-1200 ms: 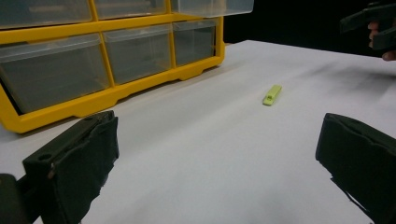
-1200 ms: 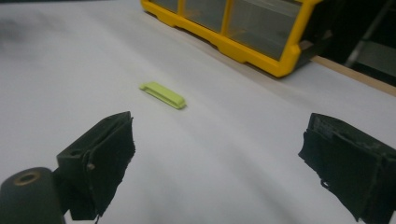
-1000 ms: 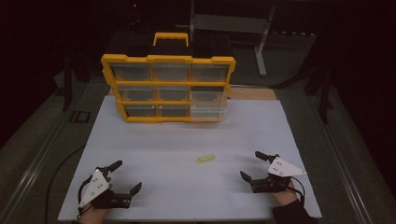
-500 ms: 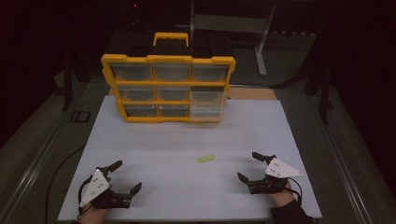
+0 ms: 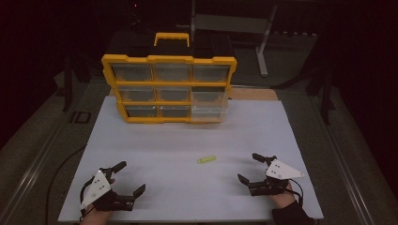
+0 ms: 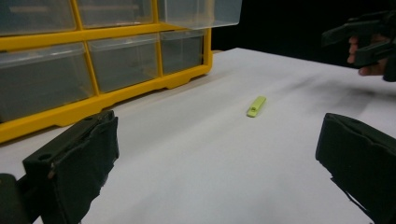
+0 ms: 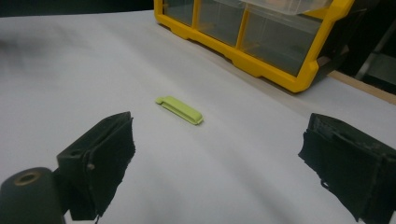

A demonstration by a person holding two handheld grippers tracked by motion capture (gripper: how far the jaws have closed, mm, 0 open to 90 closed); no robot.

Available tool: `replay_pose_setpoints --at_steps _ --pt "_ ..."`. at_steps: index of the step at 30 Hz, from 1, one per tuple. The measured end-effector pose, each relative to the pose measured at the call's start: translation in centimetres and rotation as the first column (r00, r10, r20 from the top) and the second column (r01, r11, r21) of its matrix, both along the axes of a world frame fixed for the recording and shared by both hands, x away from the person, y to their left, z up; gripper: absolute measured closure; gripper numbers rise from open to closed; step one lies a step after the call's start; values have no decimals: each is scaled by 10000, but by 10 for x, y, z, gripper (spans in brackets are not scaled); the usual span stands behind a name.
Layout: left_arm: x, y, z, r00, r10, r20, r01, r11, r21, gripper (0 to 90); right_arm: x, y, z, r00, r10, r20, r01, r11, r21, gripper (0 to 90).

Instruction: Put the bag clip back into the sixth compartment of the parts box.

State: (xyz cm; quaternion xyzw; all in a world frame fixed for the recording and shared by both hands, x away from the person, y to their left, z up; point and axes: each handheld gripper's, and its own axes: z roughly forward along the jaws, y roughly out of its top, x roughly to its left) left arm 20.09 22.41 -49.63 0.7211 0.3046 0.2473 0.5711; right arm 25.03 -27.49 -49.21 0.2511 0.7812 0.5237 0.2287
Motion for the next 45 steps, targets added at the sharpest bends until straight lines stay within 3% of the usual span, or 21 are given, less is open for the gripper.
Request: replay_pose_setpoints --at_steps 2,10,13,15,16,18,19,22,26,30,32,42,43,45 --pt "1 -1 2 10000 -34 -89 34 10000 -20 0 0 0 0 10000 15 -10 -15 10000 17 90" --pt "8 -15 38 9946 -739 -726 732 9972 -117 0 1 0 3 10000 53 -19 -52 9995 325 90" --pt "14 -18 51 9900 -1009 -986 991 9948 -238 0 1 1 3 10000 84 22 -85 9994 340 90" --pt "19 -22 59 9832 -1247 -1334 1239 9922 -140 0 0 1 4 10000 81 53 -82 9994 347 90" --pt "20 -24 62 9833 -1230 -1344 1237 9923 -33 0 0 1 4 9999 96 78 -98 9994 325 90" --pt "25 -27 68 9773 -1440 -1556 1420 9896 -238 0 0 2 4 9999 100 73 -103 9994 321 90" --pt "27 -28 70 9746 -1560 -1606 1521 9877 -363 0 0 2 4 9999 99 89 -102 9994 324 90" --pt "31 -36 78 9766 -1650 -1377 1660 9861 -46 0 0 2 5 9999 99 102 -103 9994 344 90" --pt "36 -46 89 9670 -2161 -1347 2215 9748 263 0 -1 2 6 9999 113 90 -117 9991 401 91" --pt "43 -58 100 9578 -2533 -1358 2597 9652 309 0 -1 3 5 9998 200 73 -203 9989 413 90" --pt "47 -63 106 9574 -2568 -1322 2656 9626 534 0 -2 3 5 9997 210 88 -213 9990 394 90" --pt "72 -85 121 9184 -3782 -1161 3856 9213 496 0 -3 4 6 9996 259 70 -262 9986 460 91" --pt "74 -88 122 9185 -3811 -1053 3886 9193 620 0 -3 4 6 9996 268 98 -272 9987 440 91" --pt "78 -92 124 9119 -3987 -971 4055 9117 653 0 -3 4 6 9995 277 131 -282 9988 403 91"
